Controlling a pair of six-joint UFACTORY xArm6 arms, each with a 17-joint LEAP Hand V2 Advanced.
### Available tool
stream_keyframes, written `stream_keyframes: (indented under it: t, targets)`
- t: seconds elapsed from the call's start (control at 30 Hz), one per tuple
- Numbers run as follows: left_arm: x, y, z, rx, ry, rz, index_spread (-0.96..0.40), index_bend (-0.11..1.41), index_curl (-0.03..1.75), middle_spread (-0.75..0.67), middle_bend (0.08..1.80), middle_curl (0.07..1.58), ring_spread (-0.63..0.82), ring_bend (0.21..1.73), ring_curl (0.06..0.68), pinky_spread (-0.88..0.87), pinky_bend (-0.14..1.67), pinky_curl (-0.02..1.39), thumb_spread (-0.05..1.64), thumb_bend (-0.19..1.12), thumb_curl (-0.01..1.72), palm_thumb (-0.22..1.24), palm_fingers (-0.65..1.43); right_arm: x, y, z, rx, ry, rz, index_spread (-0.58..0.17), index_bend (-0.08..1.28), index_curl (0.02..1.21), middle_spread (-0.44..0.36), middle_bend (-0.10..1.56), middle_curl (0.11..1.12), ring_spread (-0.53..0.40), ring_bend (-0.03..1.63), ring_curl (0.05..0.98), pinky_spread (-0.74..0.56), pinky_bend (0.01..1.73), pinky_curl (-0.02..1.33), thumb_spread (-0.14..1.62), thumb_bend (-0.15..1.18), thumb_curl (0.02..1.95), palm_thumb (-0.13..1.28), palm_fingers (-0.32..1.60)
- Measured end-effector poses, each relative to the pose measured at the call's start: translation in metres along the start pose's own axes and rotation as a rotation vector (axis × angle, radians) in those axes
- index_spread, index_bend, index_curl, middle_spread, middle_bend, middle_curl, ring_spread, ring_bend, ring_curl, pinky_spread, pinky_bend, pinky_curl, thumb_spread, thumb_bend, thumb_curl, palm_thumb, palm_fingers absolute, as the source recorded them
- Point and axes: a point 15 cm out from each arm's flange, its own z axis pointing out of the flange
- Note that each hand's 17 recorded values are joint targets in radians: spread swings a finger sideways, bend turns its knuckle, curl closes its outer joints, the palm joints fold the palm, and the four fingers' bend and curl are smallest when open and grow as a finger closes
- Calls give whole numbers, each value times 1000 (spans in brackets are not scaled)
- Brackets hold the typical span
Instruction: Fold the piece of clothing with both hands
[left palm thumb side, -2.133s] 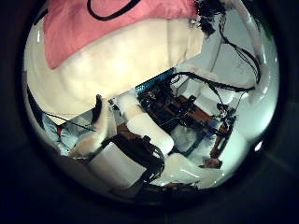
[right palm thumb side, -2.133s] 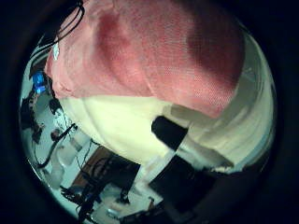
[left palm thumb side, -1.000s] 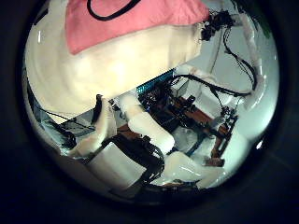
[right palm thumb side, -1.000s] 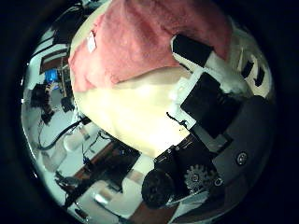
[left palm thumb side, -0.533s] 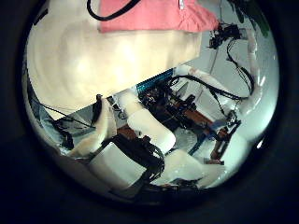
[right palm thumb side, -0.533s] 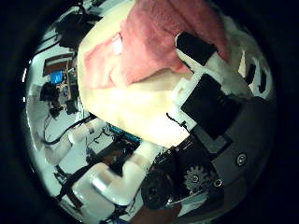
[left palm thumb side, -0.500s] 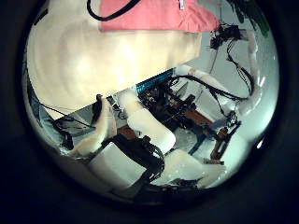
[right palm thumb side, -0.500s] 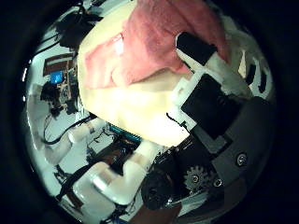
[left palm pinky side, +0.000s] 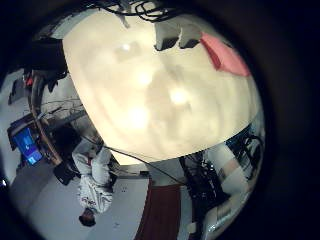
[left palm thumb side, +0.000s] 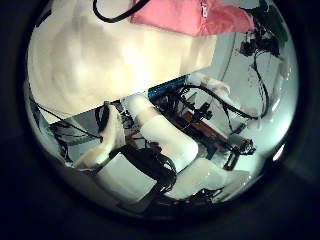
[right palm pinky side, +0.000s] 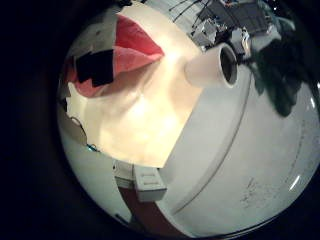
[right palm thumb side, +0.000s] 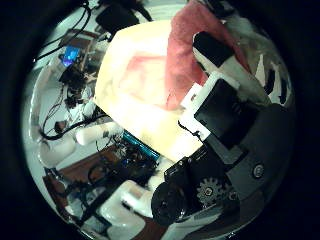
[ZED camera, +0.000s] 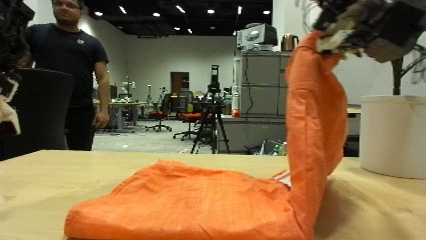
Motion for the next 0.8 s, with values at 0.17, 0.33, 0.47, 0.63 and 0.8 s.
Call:
stream_keyframes:
  t: [0.17, 0.33, 0.47, 0.63, 0.8]
  targets:
    - [1, 6, 7, 21, 27, -4, 151, 145, 239, 462, 180, 244, 606, 427, 227, 568, 295, 319, 1083, -21, 433, 623, -54, -54, -84, 1, -11, 26, -115, -255, 1096, 806, -107, 1357, 723, -228, 1311, 760, -235, 1204, 890, 1098, 24, 935, 1119, 1112]
    - [-4, 20, 10, 59, 55, -29, 151, 147, 239, 462, 179, 246, 606, 428, 227, 568, 294, 318, 1083, -21, 433, 623, -54, -123, -136, 31, -46, 38, -227, -254, 1097, 806, -107, 1361, 720, -228, 1309, 765, -238, 1196, 906, 1100, 7, 955, 1108, 1111]
    - [-6, 24, 19, 45, 70, -29, 151, 149, 241, 456, 178, 246, 606, 428, 226, 568, 293, 318, 1083, -21, 433, 623, -53, -181, -172, 63, -10, 50, -298, -254, 1095, 807, -106, 1365, 717, -228, 1307, 768, -242, 1186, 914, 1108, -16, 961, 1070, 1108]
    - [1, 16, 18, 46, 66, -27, 150, 148, 242, 454, 183, 248, 604, 435, 227, 568, 297, 320, 1083, -21, 433, 623, -44, -192, -196, 89, 19, 44, -303, -275, 927, 783, -124, 1272, 694, -235, 1295, 739, -299, 1176, 874, 1166, -28, 892, 911, 1006]
    - [-14, 24, 23, 46, 62, -52, 150, 149, 243, 453, 183, 252, 602, 440, 228, 567, 290, 317, 1083, -21, 433, 623, -46, -202, -204, 71, 92, -41, -284, -315, 211, 615, -140, 1039, 647, -271, 1446, 717, -466, 1285, 812, 1217, -21, 817, 831, 444]
